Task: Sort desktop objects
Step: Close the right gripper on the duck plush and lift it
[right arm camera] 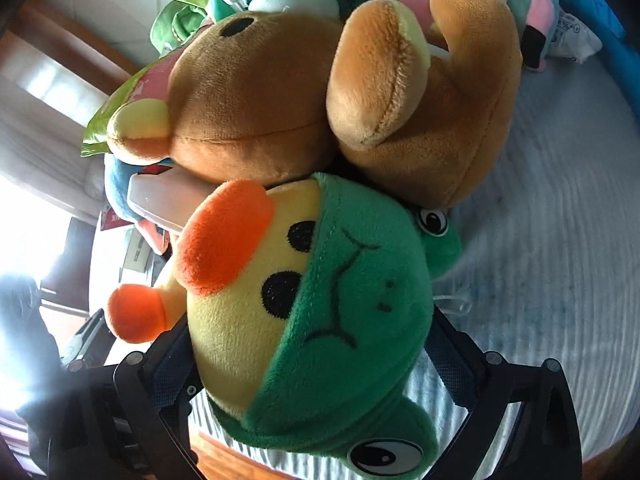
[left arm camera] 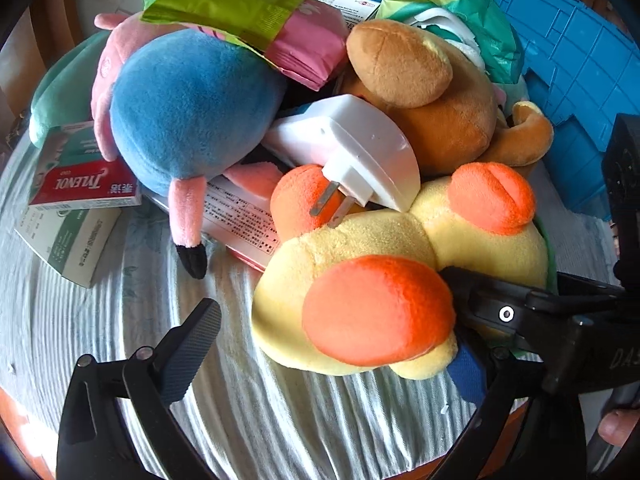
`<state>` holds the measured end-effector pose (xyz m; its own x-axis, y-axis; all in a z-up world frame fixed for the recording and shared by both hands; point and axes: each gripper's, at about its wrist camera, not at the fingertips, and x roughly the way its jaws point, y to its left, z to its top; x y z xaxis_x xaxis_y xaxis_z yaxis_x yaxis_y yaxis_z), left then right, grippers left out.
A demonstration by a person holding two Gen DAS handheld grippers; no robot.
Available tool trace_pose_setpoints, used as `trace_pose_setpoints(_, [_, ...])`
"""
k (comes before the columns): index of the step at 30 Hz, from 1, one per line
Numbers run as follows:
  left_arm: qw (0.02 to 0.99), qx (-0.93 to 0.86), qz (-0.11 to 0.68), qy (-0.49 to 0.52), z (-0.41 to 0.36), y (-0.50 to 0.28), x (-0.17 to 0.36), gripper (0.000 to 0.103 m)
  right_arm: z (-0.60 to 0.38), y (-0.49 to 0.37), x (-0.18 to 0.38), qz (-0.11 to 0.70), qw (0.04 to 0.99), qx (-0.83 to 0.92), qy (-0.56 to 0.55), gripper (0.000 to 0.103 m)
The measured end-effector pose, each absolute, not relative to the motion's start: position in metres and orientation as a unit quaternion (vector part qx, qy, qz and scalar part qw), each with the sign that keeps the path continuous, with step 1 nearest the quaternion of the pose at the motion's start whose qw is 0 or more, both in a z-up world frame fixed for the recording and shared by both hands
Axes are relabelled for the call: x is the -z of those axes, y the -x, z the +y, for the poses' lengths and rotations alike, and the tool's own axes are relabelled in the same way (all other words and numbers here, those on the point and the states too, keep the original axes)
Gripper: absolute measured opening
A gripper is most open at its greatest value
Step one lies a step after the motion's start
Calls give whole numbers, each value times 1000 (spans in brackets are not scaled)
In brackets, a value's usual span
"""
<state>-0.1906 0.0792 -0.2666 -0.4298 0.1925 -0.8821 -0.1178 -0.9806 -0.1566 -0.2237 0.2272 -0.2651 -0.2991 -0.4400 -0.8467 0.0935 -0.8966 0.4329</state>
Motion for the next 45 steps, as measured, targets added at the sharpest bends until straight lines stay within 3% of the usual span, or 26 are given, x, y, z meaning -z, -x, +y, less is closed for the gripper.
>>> trace_pose_setpoints(2, [103,-849,-33,518,82,185,259,73,223,220,255,-141,169,800,-559,89])
trace_pose_setpoints(8, [125,-854,-18,504,84,174,234,48,221,209,228,-138,166,813,-540,84])
trace_pose_setpoints(14, [150,-860,-31,486,80,174,201,48,225,203,183,-144,168,836,-503,82])
trace_pose_setpoints(15, [156,-858,-37,488,78,174,199,54,226,203,180,-144,166,837,-501,82])
trace_pose_setpoints(18, [156,-852,-35,498,78,169,206,83,238,201,191,-147,143,833,-513,82])
trace_pose_setpoints(30, [180,-818,-68,541,88,172,268,85,294,183,249,-227,124,807,-530,85])
trace_pose_setpoints(33, [192,-814,-75,543,96,177,282,100,300,184,258,-226,120,810,-528,92])
trace_pose_setpoints(35, [202,-810,-84,544,102,181,292,101,301,185,266,-223,121,811,-528,96])
trace_pose_setpoints(36, [207,-811,-88,540,102,181,293,100,301,186,270,-222,121,811,-528,96])
trace_pose_setpoints(38, [218,-816,-87,528,105,178,286,69,302,187,273,-222,123,813,-524,89])
trace_pose_setpoints(39, [224,-819,-79,523,107,174,278,59,302,186,268,-220,123,816,-520,87])
trace_pose_setpoints(43, [237,-828,-55,504,113,162,246,47,302,175,238,-206,126,831,-502,84])
trace_pose_setpoints(44, [238,-832,-50,499,113,159,236,41,302,172,228,-205,129,835,-494,83])
trace_pose_setpoints(45, [239,-836,-42,493,114,157,224,28,303,169,218,-203,132,840,-486,83])
